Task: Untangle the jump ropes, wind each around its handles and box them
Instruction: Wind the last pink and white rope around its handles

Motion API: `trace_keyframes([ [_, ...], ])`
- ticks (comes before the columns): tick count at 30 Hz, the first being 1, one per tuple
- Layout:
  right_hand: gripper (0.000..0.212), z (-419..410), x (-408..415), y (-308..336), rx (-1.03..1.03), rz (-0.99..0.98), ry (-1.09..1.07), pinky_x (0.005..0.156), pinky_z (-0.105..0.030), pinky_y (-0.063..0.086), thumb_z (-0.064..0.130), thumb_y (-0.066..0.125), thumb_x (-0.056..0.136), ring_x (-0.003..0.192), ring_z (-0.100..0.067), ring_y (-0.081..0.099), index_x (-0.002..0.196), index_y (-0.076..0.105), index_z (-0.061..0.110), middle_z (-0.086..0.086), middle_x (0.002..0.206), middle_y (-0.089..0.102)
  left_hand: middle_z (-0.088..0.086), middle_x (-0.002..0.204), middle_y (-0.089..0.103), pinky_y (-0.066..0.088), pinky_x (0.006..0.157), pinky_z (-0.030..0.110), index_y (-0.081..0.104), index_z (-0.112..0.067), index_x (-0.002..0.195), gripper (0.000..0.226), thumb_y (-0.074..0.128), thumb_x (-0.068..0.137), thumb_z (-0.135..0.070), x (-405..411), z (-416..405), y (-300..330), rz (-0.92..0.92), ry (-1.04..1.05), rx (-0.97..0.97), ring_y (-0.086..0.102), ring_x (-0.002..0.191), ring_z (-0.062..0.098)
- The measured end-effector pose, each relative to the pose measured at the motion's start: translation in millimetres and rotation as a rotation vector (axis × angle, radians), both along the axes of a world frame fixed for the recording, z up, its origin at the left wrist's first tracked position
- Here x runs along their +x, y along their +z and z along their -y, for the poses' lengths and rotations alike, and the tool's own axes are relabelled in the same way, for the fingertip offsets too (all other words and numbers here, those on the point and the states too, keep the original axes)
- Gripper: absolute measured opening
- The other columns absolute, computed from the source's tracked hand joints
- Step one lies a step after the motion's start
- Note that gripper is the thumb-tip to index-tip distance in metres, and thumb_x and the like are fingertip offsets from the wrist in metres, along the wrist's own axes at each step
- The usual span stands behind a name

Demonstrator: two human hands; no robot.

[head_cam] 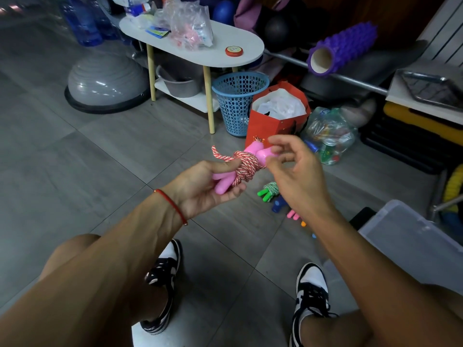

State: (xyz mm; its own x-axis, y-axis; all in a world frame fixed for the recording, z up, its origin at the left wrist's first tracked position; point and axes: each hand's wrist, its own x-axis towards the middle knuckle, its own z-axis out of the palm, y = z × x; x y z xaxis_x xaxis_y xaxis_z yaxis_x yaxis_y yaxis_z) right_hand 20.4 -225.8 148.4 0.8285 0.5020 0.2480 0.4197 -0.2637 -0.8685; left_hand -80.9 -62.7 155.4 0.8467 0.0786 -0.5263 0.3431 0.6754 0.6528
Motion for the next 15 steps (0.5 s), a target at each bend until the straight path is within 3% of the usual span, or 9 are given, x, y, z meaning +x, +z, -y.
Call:
trace_keyframes([
  [2, 0.051, 3.0, -3.2, -1.7, -0.184, 0.173, 0.125, 0.102, -0.037, 0.047, 0.038, 0.072, 0.083, 0.122, -0.011, 0.048, 0.132, 0.057, 0.037, 0.011, 0.135, 0.051, 0.014, 0.098, 0.066, 0.058, 0.068, 0.026, 0.061, 0.0, 0.113, 0.035, 0.063, 0.084, -0.019, 0.4, 0.9, 0.7, 0.01, -0.02, -0.036, 0.061, 0.078, 0.021],
  [4, 0.065, 4.0, -3.1, -3.5, -0.38, 0.401, 0.203, 0.114, -0.042, 0.027, 0.057, 0.068, 0.078, 0.142, -0.016, 0.027, 0.139, 0.05, 0.043, 0.014, 0.154, 0.033, 0.014, 0.102, 0.066, 0.057, 0.068, 0.026, 0.06, -0.001, 0.119, 0.039, 0.064, 0.086, -0.021, 1.3, 0.1, 1.3, 0.014, -0.051, -0.038, 0.062, 0.079, 0.02],
  [6, 0.069, 5.0, -0.4, -1.6, -0.47, 0.465, 0.232, 0.118, -0.051, 0.013, 0.069, 0.063, 0.079, 0.147, -0.013, 0.021, 0.142, 0.047, 0.046, 0.018, 0.156, 0.034, 0.013, 0.099, 0.066, 0.055, 0.068, 0.024, 0.059, -0.001, 0.12, 0.04, 0.064, 0.086, -0.022, 0.7, 0.6, 2.9, 0.005, -0.13, -0.001, 0.061, 0.079, 0.019],
  [8, 0.071, 7.7, 2.9, -0.7, -0.516, 0.473, 0.281, 0.12, -0.056, 0.004, 0.075, 0.058, 0.081, 0.143, -0.007, 0.032, 0.145, 0.042, 0.047, 0.021, 0.145, 0.049, 0.011, 0.089, 0.066, 0.054, 0.066, 0.022, 0.057, 0.0, 0.117, 0.038, 0.063, 0.087, -0.023, -0.6, 3.2, 3.4, -0.007, -0.197, 0.046, 0.059, 0.076, 0.018],
  [11, 0.074, 9.8, 4.0, -1.1, -0.554, 0.569, 0.331, 0.121, -0.053, 0.009, 0.075, 0.054, 0.084, 0.125, -0.004, 0.052, 0.149, 0.033, 0.047, 0.022, 0.128, 0.062, 0.01, 0.084, 0.063, 0.054, 0.061, 0.021, 0.059, 0.002, 0.115, 0.037, 0.064, 0.089, -0.023, -0.8, 5.8, 2.0, -0.01, -0.212, 0.107, 0.057, 0.073, 0.017],
  [15, 0.059, 5.0, 2.2, -2.6, -0.492, 0.523, 0.367, 0.106, -0.04, 0.037, 0.066, 0.056, 0.089, 0.119, -0.012, 0.057, 0.142, 0.048, 0.042, 0.018, 0.13, 0.062, 0.011, 0.083, 0.061, 0.052, 0.061, 0.021, 0.061, 0.001, 0.114, 0.038, 0.066, 0.088, -0.026, -1.9, 7.1, 0.7, -0.011, -0.19, 0.235, 0.059, 0.071, 0.017],
])
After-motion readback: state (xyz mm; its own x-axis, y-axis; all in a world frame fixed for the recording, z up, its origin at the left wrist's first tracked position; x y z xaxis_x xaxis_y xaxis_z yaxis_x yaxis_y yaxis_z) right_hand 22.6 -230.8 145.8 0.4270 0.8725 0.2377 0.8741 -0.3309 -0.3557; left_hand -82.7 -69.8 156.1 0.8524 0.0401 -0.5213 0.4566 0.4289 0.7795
